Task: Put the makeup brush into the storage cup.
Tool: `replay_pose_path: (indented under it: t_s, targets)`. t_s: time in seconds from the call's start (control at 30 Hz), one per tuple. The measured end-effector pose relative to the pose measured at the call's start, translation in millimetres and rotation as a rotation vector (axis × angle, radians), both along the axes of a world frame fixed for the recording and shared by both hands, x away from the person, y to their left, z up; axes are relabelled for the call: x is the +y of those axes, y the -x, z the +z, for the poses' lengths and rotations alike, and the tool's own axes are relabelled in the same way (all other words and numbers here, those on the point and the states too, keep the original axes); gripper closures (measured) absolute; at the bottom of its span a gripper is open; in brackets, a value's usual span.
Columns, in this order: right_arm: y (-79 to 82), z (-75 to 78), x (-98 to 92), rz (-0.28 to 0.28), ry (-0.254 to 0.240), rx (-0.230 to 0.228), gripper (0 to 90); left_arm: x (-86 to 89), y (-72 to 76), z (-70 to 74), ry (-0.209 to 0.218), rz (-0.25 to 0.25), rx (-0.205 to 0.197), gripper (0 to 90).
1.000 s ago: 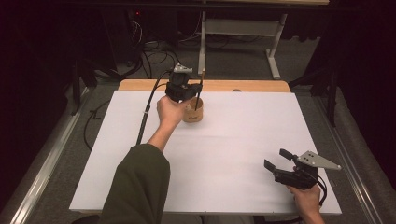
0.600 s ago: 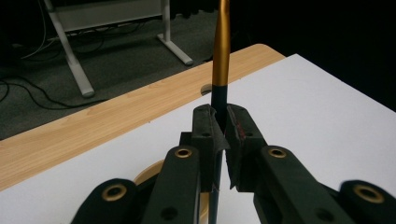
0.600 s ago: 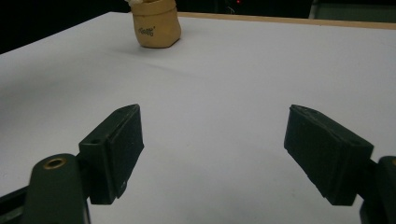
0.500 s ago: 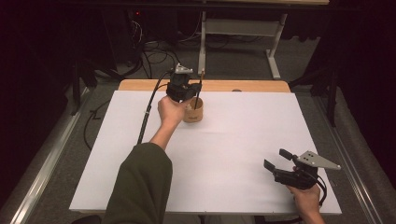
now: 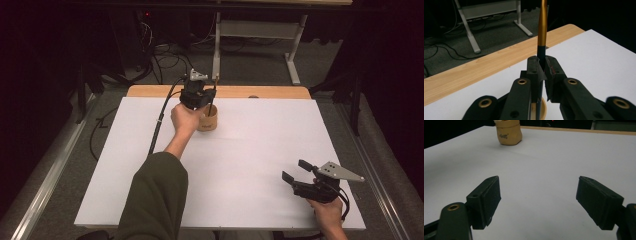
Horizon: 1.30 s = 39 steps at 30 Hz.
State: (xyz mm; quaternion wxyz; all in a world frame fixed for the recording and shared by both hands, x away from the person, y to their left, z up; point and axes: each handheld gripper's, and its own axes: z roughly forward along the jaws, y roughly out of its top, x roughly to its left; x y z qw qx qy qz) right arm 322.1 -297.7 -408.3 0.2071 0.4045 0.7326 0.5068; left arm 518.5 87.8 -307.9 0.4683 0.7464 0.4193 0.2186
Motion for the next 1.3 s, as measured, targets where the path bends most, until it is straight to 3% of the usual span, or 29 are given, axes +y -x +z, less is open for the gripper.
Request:
replay_pose_path:
  t_s: [0.73, 1.3]
  targets:
    - [0.2, 0.2, 0.1, 0.004, -0.005, 0.002, 21.5, -3.0, -4.0, -11.9, -0.037, 0.004, 0.014, 82.6]
    - [-0.4, -0.4, 1.0, 0.008, -0.001, 0.009, 21.5, -0.7, -2.3, -21.2, -0.068, -0.003, 0.053, 82.6]
